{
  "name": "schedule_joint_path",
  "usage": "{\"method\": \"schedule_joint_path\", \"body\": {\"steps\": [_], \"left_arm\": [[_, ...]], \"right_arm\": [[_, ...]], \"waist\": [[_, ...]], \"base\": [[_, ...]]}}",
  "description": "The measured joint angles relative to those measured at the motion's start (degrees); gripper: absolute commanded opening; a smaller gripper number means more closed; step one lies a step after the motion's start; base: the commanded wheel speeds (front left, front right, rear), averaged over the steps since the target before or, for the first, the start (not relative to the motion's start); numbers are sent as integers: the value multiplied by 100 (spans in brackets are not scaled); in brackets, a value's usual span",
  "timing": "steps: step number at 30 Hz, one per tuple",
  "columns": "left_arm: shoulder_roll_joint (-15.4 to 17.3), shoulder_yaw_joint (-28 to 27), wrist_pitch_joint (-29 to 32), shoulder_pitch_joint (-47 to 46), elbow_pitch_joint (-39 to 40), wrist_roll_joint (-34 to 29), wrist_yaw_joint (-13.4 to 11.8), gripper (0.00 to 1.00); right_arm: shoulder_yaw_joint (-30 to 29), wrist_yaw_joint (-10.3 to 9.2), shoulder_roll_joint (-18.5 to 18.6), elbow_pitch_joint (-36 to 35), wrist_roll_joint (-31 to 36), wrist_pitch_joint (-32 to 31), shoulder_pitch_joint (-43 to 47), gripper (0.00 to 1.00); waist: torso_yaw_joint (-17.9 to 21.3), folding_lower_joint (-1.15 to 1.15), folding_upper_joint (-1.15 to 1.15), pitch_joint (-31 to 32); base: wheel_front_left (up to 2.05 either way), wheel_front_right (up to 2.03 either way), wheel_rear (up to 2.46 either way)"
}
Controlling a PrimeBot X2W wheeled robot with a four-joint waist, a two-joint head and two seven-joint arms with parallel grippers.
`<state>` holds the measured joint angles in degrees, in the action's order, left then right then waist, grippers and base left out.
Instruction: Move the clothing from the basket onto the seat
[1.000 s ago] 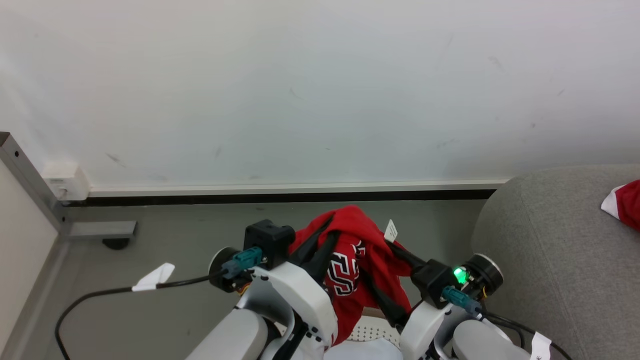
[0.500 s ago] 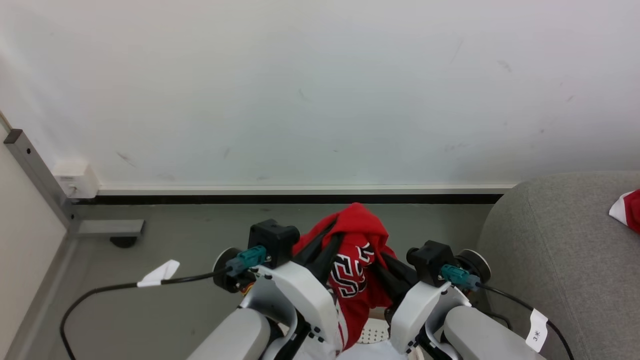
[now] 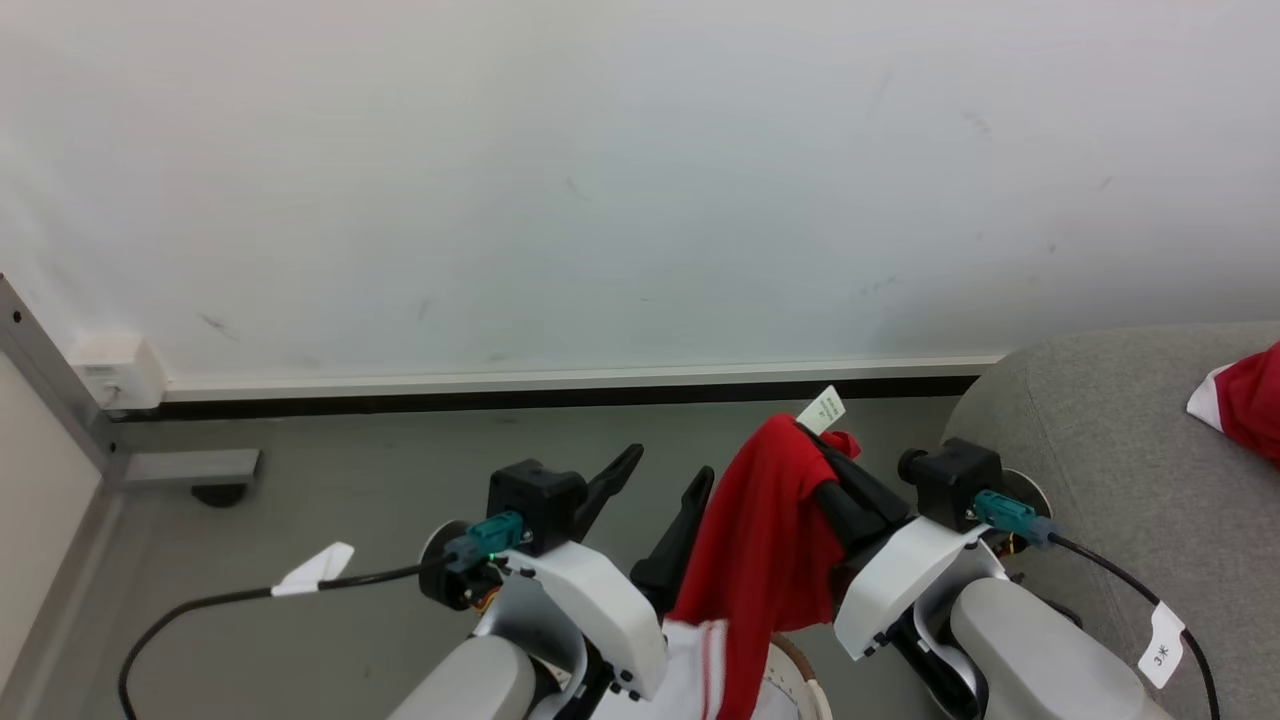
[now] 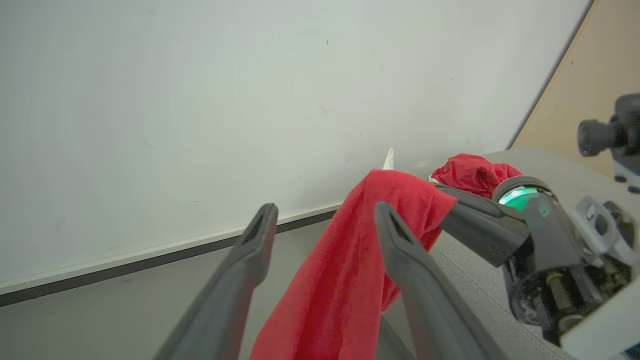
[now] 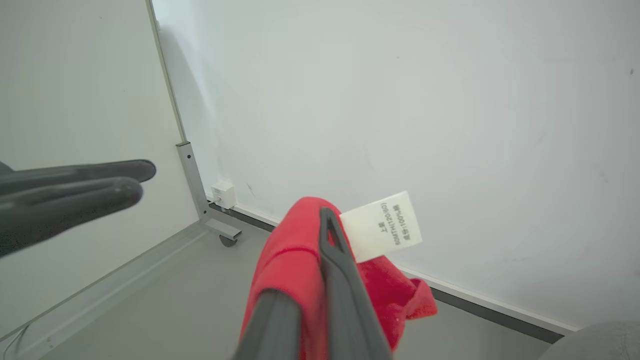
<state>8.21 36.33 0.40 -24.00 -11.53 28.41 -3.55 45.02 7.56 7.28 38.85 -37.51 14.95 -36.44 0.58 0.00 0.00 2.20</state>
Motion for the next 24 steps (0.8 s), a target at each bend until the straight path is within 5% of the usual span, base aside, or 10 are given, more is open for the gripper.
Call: {"method": "schedule_joint_path", "body": {"steps": [24], "left_arm": [[41,59,-133,56,-81,75,-48,100]], "right_arm": [[-855,0,265,-443,325,1,37,0]], "waist": [[514,0,0,-37]], "base": [[0,0,0]]}}
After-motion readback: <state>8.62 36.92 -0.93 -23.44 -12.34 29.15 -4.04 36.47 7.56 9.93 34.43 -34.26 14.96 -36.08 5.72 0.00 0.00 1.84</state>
